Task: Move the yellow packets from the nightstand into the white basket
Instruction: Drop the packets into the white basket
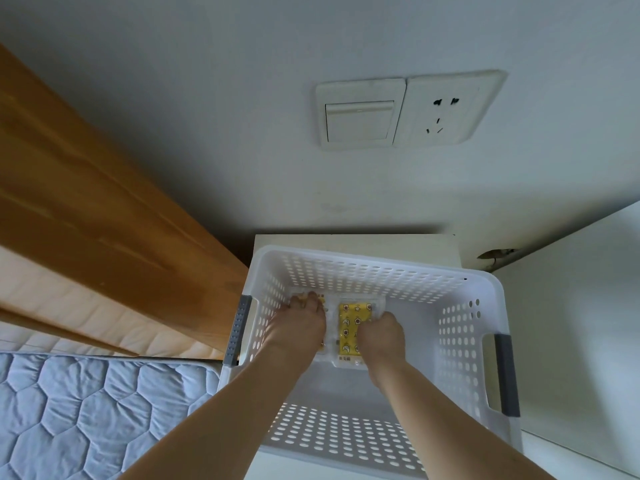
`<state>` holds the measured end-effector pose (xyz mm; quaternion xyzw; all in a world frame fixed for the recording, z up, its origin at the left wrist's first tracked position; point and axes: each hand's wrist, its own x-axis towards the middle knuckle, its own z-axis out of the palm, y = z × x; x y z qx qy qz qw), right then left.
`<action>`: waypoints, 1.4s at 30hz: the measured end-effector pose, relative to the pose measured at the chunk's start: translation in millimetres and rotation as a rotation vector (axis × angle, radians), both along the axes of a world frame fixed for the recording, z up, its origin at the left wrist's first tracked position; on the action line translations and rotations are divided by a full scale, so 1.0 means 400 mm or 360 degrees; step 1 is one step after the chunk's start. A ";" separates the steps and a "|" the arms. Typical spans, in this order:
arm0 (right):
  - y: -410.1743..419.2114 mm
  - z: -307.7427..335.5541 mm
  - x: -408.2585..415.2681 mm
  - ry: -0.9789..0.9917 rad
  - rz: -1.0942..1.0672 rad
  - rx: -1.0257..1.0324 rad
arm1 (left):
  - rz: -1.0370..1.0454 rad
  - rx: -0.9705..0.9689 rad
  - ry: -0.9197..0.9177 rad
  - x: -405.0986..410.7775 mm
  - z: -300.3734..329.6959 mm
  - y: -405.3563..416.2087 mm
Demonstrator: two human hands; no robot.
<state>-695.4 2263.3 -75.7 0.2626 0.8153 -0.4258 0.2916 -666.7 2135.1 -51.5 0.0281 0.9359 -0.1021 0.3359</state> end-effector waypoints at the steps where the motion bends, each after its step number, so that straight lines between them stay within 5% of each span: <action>1: -0.002 -0.004 0.002 0.0000 -0.0011 0.0030 | -0.0004 0.0003 0.0003 0.000 -0.002 -0.001; 22: 0.015 0.003 0.012 0.0016 -0.0126 0.0003 | 0.0029 0.0086 0.0052 0.002 0.003 -0.006; 34: 0.021 0.068 0.028 0.0261 0.0240 0.0118 | -0.0070 0.0066 0.0144 0.010 0.030 -0.009; 42: 0.061 0.332 0.024 0.0326 0.0713 0.0153 | 0.0030 0.0303 0.0418 0.022 0.282 -0.028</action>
